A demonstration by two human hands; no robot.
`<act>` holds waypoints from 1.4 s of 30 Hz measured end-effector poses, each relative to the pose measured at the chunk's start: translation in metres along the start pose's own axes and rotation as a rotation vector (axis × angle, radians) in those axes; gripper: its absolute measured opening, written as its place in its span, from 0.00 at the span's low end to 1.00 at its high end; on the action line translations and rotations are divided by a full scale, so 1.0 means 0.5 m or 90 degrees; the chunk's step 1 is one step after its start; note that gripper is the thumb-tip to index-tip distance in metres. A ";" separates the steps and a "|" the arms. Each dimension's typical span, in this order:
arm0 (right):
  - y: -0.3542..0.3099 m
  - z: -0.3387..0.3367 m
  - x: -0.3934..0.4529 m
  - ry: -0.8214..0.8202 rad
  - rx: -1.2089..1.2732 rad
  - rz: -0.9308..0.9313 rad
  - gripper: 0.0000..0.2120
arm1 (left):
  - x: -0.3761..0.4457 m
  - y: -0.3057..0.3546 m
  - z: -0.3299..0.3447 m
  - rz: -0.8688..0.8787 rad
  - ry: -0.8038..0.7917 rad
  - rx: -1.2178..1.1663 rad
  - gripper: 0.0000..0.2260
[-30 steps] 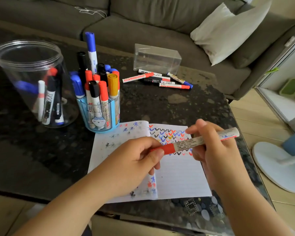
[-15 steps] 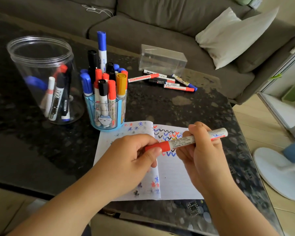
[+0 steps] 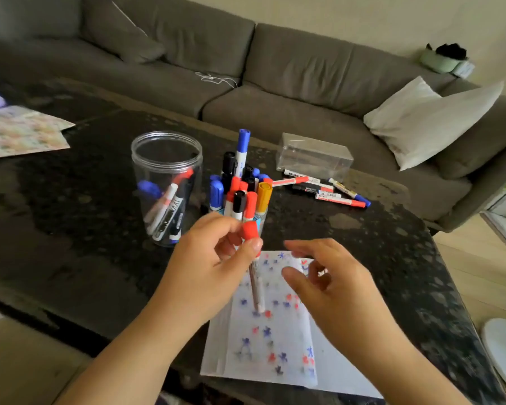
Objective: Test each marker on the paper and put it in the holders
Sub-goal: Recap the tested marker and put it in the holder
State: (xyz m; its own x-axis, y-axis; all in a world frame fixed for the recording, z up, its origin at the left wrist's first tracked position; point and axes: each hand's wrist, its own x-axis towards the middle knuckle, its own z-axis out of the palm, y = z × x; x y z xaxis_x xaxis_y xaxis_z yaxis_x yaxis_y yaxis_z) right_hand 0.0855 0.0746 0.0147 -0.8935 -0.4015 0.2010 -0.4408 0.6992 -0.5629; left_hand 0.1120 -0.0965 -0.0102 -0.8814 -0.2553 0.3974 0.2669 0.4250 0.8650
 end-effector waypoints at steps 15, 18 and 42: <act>-0.224 -0.002 0.207 0.222 0.196 -0.215 0.16 | 0.024 -0.066 -0.132 -0.102 0.224 0.234 0.17; -0.237 0.045 0.265 0.162 0.161 -0.192 0.11 | 0.033 -0.071 -0.133 -0.120 0.207 0.225 0.17; 0.015 0.026 0.121 0.069 0.123 -0.074 0.16 | 0.026 -0.047 -0.041 0.090 0.109 0.263 0.07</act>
State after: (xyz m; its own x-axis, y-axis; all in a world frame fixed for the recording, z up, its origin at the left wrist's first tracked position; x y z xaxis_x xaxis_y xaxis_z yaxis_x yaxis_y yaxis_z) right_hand 0.0293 0.0477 0.0124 -0.8462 -0.4001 0.3520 -0.5261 0.5221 -0.6713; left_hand 0.1023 -0.1276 -0.0191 -0.7617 -0.2943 0.5773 0.1722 0.7670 0.6182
